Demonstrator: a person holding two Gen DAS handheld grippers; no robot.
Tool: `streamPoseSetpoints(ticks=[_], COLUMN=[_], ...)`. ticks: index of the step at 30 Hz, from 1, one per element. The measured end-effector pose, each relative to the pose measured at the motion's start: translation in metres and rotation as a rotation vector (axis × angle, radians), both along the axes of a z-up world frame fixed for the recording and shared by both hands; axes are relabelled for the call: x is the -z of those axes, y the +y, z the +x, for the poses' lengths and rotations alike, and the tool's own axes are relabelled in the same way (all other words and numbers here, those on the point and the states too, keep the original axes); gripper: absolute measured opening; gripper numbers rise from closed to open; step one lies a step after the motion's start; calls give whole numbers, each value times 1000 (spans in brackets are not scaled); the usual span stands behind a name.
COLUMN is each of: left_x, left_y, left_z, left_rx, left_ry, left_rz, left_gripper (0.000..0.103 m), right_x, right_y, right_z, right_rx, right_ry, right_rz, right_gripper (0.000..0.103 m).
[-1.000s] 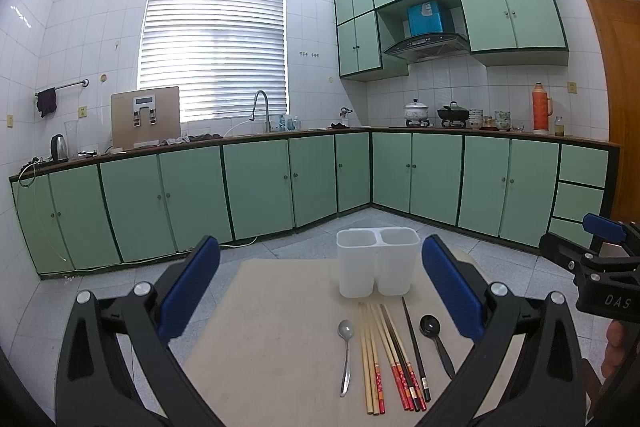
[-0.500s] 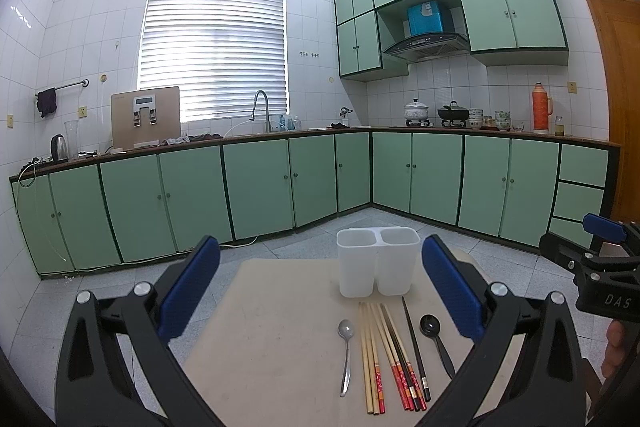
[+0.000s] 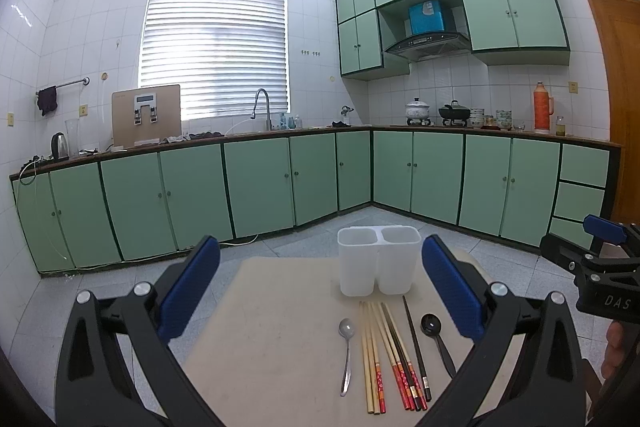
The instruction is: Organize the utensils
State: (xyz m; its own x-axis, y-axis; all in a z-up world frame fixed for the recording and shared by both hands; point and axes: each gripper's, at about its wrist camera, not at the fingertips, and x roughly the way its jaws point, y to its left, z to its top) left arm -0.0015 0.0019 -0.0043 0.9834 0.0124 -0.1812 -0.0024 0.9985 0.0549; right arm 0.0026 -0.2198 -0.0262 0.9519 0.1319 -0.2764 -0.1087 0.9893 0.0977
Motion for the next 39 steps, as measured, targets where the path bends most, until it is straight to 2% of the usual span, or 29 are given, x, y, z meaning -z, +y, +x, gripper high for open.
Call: streamPoseSetpoints(ticks=[5, 8, 12, 17, 21, 27, 35, 39], left_x=[2, 6, 12, 36, 62, 97, 133, 151], left_y=[2, 7, 15, 35, 43, 47, 34, 27], left_z=[0, 2, 14, 48, 76, 122, 178, 202], left_rx=[-1, -5, -19, -50, -69, -62, -15, -2], left_ry=[3, 11, 54, 198, 300, 457, 602, 665], left_rz=[-1, -5, -9, -41, -14, 0, 10, 19], left_gripper=[98, 98, 98, 98, 98, 98, 98, 98], right_x=[3, 15, 26, 52, 69, 99, 128, 138], right_y=[-1, 0, -2, -7, -3, 3, 18, 21], right_z=[1, 7, 19, 45, 67, 106, 155, 171], right_rx=[-1, -1, 16, 18, 17, -18, -48, -69], right_ry=[4, 12, 57, 162, 234, 363, 490, 524], right_rz=[-1, -3, -13, -2, -34, -43, -58, -51], right_gripper=[97, 97, 97, 97, 97, 86, 78, 76])
